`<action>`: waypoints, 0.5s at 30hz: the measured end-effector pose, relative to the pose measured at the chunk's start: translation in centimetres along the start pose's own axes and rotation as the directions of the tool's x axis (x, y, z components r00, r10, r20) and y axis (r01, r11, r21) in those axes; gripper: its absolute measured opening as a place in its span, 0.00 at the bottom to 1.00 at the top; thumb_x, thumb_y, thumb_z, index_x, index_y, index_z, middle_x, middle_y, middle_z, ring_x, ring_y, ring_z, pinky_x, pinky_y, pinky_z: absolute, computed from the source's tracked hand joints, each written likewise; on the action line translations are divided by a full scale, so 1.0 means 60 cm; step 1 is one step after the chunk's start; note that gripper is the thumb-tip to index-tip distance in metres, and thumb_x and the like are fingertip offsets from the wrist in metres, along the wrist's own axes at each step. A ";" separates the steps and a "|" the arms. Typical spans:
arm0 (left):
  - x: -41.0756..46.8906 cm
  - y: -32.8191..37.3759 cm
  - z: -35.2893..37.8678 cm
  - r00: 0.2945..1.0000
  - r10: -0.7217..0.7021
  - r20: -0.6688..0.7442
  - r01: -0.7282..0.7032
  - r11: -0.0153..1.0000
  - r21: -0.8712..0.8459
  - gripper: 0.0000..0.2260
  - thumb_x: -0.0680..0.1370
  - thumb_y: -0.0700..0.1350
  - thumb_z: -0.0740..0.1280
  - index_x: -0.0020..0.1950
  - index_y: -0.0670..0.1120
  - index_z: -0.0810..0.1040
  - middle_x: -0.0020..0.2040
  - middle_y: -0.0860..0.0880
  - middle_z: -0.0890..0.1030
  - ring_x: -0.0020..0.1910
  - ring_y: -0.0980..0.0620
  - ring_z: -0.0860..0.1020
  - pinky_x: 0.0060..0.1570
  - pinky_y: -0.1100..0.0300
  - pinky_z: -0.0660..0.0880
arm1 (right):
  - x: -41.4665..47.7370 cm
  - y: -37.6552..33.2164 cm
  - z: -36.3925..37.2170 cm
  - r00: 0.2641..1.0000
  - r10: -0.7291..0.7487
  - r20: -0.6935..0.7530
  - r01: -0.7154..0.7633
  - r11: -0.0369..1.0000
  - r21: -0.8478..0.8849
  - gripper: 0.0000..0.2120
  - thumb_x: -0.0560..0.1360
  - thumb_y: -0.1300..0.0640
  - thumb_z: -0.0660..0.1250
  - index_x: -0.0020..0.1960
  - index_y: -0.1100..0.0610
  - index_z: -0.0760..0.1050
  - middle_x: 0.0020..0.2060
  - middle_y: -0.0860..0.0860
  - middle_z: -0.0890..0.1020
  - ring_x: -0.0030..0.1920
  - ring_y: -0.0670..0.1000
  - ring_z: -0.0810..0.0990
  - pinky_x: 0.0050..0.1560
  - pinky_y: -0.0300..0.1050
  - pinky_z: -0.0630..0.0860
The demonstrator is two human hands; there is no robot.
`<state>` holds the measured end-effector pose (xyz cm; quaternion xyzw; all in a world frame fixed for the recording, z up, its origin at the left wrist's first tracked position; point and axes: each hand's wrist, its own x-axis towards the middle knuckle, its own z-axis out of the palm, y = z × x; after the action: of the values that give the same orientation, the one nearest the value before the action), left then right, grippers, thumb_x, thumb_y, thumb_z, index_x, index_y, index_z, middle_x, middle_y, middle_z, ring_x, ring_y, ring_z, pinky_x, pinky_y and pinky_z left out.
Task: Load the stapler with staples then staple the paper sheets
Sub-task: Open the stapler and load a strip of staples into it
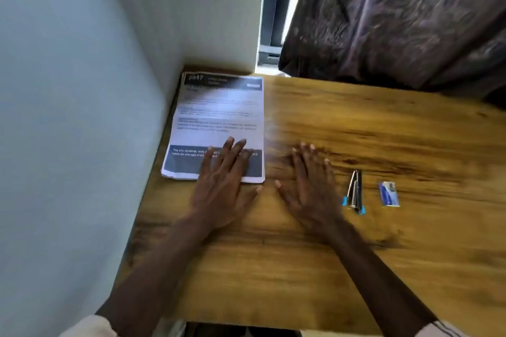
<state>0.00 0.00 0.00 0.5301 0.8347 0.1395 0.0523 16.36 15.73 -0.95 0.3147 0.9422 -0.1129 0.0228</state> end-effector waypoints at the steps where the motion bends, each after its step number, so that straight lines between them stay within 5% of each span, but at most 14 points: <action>1: 0.000 -0.004 0.007 1.000 0.019 0.000 -0.019 1.000 0.017 0.36 0.79 0.66 0.58 0.81 0.47 0.60 0.83 0.46 0.57 0.83 0.47 0.49 0.78 0.38 0.50 | 0.001 0.001 0.009 1.000 -0.013 -0.003 0.013 0.999 -0.033 0.41 0.79 0.32 0.47 0.82 0.56 0.49 0.83 0.54 0.47 0.82 0.55 0.43 0.79 0.62 0.47; 6: -0.003 -0.010 0.027 1.000 0.009 -0.008 -0.008 0.997 0.082 0.41 0.79 0.71 0.50 0.84 0.48 0.48 0.84 0.48 0.44 0.83 0.49 0.40 0.79 0.38 0.43 | 0.000 0.003 0.027 0.997 -0.020 -0.080 0.012 0.994 -0.104 0.41 0.78 0.32 0.42 0.83 0.55 0.47 0.82 0.54 0.45 0.82 0.54 0.41 0.80 0.59 0.43; 15: -0.013 -0.015 0.038 0.998 0.064 0.004 -0.064 0.994 0.089 0.42 0.77 0.74 0.48 0.83 0.53 0.42 0.84 0.52 0.44 0.82 0.54 0.38 0.79 0.41 0.39 | -0.004 0.004 0.037 0.997 -0.015 -0.071 0.002 0.984 -0.176 0.42 0.75 0.27 0.33 0.82 0.49 0.35 0.81 0.49 0.36 0.81 0.50 0.34 0.80 0.55 0.38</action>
<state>0.06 -0.65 -2.50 0.5587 0.8226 0.1034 0.0247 16.65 15.25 -3.12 0.3112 0.9500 -0.0181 0.0158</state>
